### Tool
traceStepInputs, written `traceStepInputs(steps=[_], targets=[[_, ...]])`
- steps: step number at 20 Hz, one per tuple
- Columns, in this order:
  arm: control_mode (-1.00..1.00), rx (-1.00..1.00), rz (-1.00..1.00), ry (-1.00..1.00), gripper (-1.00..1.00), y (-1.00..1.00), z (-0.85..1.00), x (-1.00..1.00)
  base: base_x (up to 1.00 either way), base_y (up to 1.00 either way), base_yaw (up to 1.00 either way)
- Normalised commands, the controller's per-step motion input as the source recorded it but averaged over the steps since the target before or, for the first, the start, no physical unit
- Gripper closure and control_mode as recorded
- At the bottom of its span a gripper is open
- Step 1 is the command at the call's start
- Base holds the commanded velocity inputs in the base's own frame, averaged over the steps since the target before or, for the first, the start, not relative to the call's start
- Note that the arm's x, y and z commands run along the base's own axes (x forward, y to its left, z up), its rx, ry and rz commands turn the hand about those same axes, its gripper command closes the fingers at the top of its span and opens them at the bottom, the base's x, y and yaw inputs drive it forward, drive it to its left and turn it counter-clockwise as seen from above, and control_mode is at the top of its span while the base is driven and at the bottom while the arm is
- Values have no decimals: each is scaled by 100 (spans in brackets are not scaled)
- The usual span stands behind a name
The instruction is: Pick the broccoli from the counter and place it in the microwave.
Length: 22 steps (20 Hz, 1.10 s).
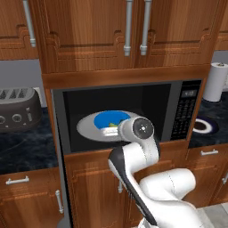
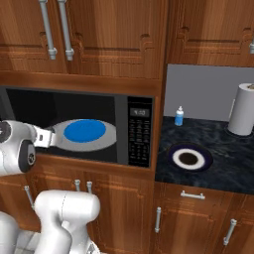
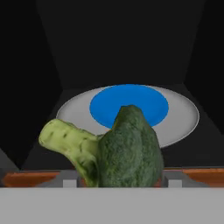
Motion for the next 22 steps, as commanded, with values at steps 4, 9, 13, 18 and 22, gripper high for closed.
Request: traceStepInputs(steps=[4, 9, 13, 18, 22], targets=[[-100, 9, -18, -2, 100, 0, -2, 39, 0, 0, 0], [-100, 2, -11, 0, 100, 0, -27, 64, 0, 0, 0], [-100, 0, -7, 0, 100, 0, -6, 80, 0, 0, 0], [-100, 0, -5, 1, 100, 0, 0, 52, 0, 0, 0], [-100, 0, -5, 5, 100, 0, -14, 37, 0, 0, 0]])
